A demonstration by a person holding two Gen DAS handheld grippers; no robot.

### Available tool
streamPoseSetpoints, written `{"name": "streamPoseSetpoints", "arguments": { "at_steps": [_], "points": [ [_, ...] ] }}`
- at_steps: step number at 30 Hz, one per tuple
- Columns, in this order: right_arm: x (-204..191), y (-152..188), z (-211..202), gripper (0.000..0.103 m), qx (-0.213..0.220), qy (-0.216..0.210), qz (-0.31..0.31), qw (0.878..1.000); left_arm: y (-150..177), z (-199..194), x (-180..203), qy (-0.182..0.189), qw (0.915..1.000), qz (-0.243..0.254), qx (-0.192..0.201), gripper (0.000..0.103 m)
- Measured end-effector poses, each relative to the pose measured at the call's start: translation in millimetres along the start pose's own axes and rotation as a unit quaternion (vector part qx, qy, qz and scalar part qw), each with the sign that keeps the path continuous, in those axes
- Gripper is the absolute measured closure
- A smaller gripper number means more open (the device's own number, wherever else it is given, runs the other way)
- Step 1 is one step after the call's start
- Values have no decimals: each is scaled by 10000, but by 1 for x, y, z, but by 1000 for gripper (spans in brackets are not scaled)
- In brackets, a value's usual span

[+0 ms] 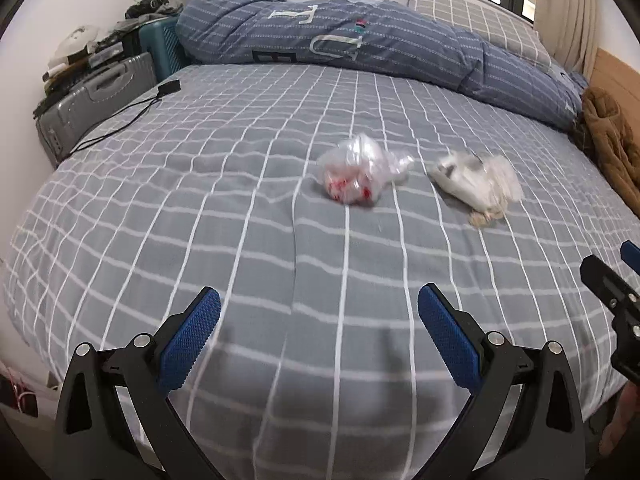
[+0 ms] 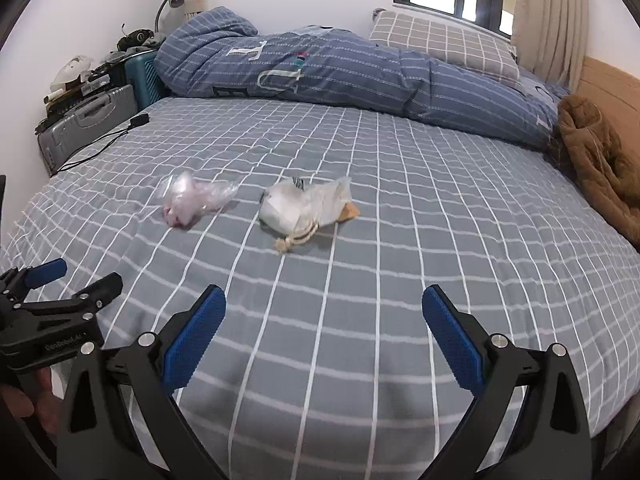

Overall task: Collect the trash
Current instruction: 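Raise both tools back over the bed toward the two remaining bags, then grasp the clear plastic bag with the left tool while the right tool grasps the white paper bag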

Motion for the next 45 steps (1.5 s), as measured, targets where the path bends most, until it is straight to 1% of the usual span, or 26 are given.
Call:
{"name": "streamPoseSetpoints", "arguments": {
  "at_steps": [9, 11, 17, 21, 24, 27, 29, 33, 35, 36, 37, 38, 40, 41, 42, 43, 45],
  "points": [
    [-9, -35, 55, 8, -51, -32, -24, 10000, -45, 36, -2, -9, 10000, 31, 55, 6],
    [-11, -43, 68, 10, -68, -44, -48, 10000, -53, 44, -2, -7, 10000, 37, 37, 6],
    [-14, -62, 96, 10, -69, -49, -76, 9999, -79, 67, 0, -23, 10000, 74, 29, 6],
    [-17, -71, 116, 10, -128, -72, -78, 9999, -89, 82, 2, -14, 9999, 104, -17, 6],
    [-20, -75, 128, 13, -183, -88, -169, 9996, -95, 92, 5, -3, 9999, 141, -59, 6],
    [-17, -73, 137, 16, -312, -202, -35, 9993, -96, 101, 9, 7, 9997, 205, -107, 6],
    [-17, -71, 144, 21, -392, -239, -41, 9989, -96, 106, 10, -12, 9997, 218, -133, 6],
    [-17, -68, 152, 27, -503, -366, 18, 9981, -95, 115, 9, 35, 9996, 163, -208, 7],
    [-20, -67, 153, 33, -550, -479, 53, 9973, -94, 117, 9, 64, 9996, 138, -236, 10],
    [-21, -67, 152, 35, -548, -490, 28, 9973, -93, 119, 9, 131, 9995, 113, -278, 15],
    [-23, -66, 152, 40, -544, -500, 4, 9973, -92, 121, 9, 219, 9992, 79, -323, 19],
    [-24, -65, 152, 47, -554, -523, -17, 9971, -92, 123, 9, 285, 9989, 42, -366, 21],
    [-26, -63, 154, 56, -626, -597, -71, 9962, -90, 124, 9, 440, 9981, -8, -421, 30],
    [-28, -62, 155, 59, -661, -637, -109, 9957, -89, 126, 9, 488, 9978, -24, -455, 32],
    [-30, -61, 155, 60, -669, -636, -132, 9956, -88, 126, 10, 533, 9975, -22, -470, 38],
    [-31, -61, 155, 64, -676, -633, -149, 9956, -87, 128, 10, 564, 9971, -1, -514, 40],
    [-33, -60, 155, 74, -711, -673, -171, 9951, -86, 130, 12, 555, 9971, 22, -513, 41]
  ]
}}
Point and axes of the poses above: each gripper's, at about its wrist camera, not at the fingertips, and z roughly the way its jaws point, x to its right, y to its underside, the point moved 4 cm from there along z, roughly the way its jaws point, and after that the axes turned 6 degrees about y, right-handed, at the moved point
